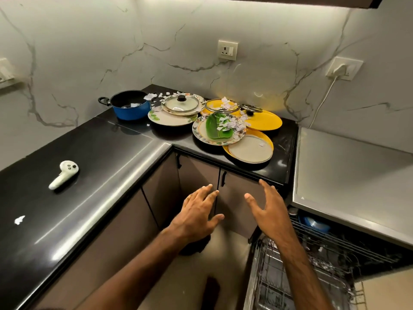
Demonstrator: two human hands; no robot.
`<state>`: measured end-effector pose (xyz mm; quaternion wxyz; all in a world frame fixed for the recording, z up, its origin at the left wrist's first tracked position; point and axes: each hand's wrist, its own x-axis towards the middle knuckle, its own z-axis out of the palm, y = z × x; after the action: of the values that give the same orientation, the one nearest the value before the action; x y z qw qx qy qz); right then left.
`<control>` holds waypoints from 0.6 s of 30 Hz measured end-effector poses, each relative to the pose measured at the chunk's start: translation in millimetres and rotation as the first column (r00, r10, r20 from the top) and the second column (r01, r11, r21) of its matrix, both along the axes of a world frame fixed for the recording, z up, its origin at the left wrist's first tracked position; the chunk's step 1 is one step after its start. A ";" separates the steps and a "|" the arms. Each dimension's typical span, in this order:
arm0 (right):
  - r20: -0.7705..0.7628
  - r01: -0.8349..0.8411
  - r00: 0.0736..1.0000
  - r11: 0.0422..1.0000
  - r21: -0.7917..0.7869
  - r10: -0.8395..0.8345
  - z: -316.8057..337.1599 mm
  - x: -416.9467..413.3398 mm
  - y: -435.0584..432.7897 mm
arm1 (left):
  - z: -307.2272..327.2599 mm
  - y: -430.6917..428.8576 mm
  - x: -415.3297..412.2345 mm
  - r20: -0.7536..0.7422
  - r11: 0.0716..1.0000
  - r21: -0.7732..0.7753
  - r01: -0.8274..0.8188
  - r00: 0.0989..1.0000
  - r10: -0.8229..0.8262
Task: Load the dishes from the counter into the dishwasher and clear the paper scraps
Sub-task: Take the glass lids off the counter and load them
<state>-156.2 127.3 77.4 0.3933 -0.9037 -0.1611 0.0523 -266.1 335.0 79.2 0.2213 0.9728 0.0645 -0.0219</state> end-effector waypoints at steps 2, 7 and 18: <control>-0.020 0.028 0.999 0.999 0.023 -0.027 -2.8 24.6 11.6 | -1.3 14.8 23.5 -0.017 1.000 0.003 0.019 1.000 -0.019; -0.072 0.065 0.996 0.996 0.064 -0.061 -11.4 85.1 33.8 | -4.0 49.3 93.0 -0.087 0.999 -0.015 0.048 0.995 -0.049; -0.106 0.012 0.994 0.998 0.055 -0.006 -19.0 202.2 82.1 | -1.8 81.2 221.6 -0.159 0.999 -0.043 0.033 0.986 -0.040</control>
<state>46.1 209.4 58.4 0.4264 -0.8891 -0.1373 0.0939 -44.5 416.2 77.4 0.2344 0.9643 0.0639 -0.1054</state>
